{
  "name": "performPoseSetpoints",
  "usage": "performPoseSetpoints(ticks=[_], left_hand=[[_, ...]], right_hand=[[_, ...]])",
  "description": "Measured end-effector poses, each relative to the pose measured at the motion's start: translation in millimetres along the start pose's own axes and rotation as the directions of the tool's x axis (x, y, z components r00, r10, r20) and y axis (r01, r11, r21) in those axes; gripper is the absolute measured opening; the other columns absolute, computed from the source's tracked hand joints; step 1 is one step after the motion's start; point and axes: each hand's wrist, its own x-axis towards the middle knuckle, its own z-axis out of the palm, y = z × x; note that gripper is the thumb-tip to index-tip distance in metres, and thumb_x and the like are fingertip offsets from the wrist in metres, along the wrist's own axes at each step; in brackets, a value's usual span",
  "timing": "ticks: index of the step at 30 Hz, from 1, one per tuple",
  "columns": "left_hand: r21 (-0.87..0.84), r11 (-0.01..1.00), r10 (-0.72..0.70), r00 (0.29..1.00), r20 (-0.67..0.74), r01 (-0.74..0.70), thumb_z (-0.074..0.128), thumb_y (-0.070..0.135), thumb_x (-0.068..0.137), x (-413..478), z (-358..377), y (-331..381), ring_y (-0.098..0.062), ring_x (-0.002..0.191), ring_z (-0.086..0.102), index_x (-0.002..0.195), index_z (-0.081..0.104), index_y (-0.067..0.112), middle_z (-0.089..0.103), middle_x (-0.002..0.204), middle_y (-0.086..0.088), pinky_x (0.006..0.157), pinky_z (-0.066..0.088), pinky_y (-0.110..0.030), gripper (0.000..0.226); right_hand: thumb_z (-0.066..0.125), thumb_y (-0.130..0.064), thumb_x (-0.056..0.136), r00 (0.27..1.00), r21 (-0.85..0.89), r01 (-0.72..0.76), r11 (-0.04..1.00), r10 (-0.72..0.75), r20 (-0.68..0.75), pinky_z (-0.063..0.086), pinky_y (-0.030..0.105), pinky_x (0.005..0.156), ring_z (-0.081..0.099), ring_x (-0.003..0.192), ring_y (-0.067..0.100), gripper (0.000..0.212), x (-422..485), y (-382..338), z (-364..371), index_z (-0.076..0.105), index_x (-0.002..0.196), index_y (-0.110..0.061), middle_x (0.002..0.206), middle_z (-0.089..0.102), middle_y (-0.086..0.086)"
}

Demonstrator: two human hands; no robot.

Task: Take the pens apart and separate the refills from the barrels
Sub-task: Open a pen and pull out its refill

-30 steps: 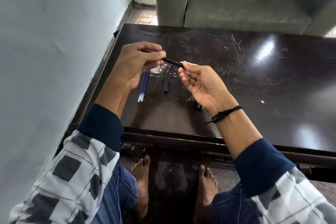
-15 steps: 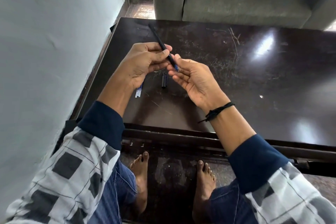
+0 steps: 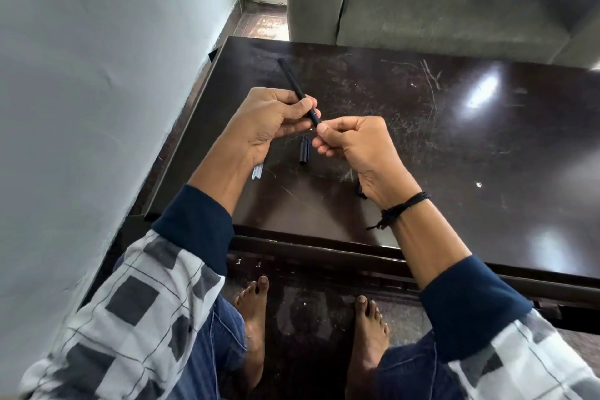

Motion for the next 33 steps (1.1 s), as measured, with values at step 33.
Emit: performPoseSetpoints(ticks=[33], left_hand=[[0.055, 0.998, 0.036, 0.999, -0.025, -0.035, 0.068, 0.007, 0.092, 0.2, -0.1, 0.9, -0.015, 0.079, 0.072, 0.099, 0.075, -0.003, 0.076, 0.090, -0.013, 0.077, 0.060, -0.022, 0.013]], right_hand=[[0.068, -0.017, 0.098, 0.999, 0.079, -0.051, 0.996, 0.051, 0.004, 0.052, 0.018, 0.059, 0.065, 0.060, 0.010, 0.017, -5.3, 1.8, 12.9, 0.070, 0.093, -0.001, 0.076, 0.076, 0.009]])
